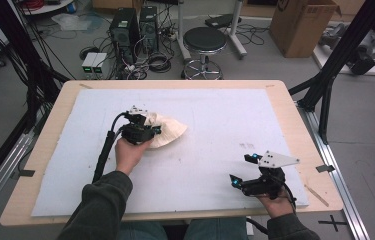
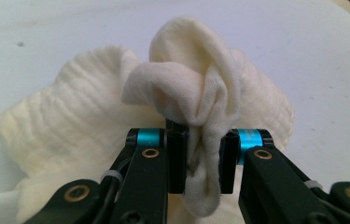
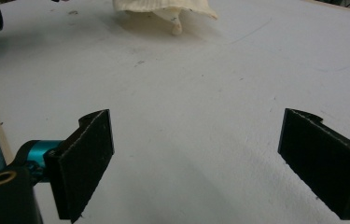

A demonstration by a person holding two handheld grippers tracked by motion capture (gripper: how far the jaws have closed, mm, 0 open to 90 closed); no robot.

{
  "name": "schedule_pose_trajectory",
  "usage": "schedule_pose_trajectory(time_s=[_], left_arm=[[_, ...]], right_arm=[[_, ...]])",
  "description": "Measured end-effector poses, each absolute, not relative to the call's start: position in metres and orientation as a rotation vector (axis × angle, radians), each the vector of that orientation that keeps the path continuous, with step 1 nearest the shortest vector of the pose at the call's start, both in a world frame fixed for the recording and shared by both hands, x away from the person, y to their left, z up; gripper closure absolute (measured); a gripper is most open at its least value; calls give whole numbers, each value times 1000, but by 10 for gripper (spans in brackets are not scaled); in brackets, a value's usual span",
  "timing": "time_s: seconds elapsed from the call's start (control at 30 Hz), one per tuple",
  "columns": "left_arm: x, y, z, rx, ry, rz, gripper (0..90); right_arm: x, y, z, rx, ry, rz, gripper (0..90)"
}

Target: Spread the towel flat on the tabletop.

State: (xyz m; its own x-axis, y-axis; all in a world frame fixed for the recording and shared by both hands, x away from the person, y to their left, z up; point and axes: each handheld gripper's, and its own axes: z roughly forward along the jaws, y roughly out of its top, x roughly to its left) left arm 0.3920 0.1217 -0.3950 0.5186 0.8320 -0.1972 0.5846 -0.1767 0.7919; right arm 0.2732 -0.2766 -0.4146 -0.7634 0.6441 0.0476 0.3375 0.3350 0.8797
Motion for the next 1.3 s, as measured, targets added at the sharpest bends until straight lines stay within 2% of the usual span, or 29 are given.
schedule_pose_trajectory(time_s=[0.4, 0.63, 0.87, 0.97, 1.17, 1.3], left_arm=[[363, 86, -387, 1894, 1065, 277, 791], [359, 61, -405, 1934, 1048, 216, 788], [364, 45, -425, 2033, 1015, 241, 768], [366, 45, -430, 2079, 992, 249, 711], [364, 55, -419, 2049, 942, 255, 507], [360, 71, -405, 2030, 897, 282, 455]], right_arm=[[272, -277, -414, 868, 2289, 1399, 97], [271, -278, -414, 876, 2291, 1402, 97], [271, -278, -414, 866, 2294, 1400, 97], [271, -279, -415, 868, 2298, 1399, 97], [271, -279, -415, 868, 2305, 1400, 97], [271, -278, -415, 861, 2310, 1400, 97]])
